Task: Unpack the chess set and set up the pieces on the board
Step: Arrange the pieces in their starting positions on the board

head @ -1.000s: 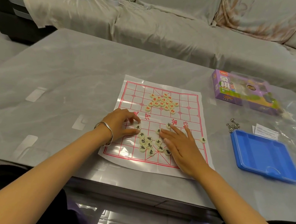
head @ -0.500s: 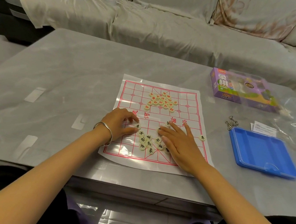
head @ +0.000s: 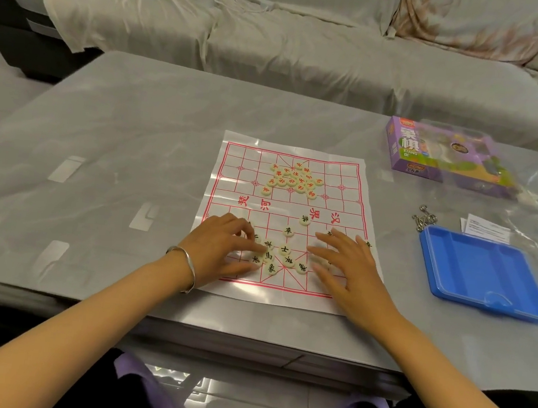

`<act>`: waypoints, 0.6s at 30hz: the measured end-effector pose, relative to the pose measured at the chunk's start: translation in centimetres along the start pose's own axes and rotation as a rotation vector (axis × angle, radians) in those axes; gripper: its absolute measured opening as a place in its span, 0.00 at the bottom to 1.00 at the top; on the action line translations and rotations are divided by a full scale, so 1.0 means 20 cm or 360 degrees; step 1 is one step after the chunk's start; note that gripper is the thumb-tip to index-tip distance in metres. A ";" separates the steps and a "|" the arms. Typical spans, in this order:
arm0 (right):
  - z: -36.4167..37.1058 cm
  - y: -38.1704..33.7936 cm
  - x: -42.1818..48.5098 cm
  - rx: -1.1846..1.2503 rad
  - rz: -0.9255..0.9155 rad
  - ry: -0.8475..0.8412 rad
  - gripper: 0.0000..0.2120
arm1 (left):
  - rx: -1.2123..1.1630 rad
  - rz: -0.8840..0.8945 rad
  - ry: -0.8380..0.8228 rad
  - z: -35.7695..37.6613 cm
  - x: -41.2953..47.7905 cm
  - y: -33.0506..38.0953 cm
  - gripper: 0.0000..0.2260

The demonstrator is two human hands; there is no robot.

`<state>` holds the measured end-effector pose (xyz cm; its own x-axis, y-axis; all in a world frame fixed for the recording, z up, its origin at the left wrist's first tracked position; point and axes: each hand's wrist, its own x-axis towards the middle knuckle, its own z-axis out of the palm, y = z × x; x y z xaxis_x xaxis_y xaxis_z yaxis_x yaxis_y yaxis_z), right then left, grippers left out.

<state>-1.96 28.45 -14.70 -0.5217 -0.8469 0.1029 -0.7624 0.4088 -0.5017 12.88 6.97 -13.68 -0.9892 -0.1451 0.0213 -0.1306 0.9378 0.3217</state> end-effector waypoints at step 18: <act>0.00 -0.21 0.17 0.0164 -0.0062 0.0331 0.12 | -0.1120 -0.0327 0.0198 -0.07 0.09 0.11 0.12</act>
<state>-0.50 23.82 -12.19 -0.5683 -0.7688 0.2934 -0.7461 0.3310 -0.5778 10.99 8.44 -11.62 -0.9291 -0.3697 -0.0107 -0.1970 0.4704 0.8602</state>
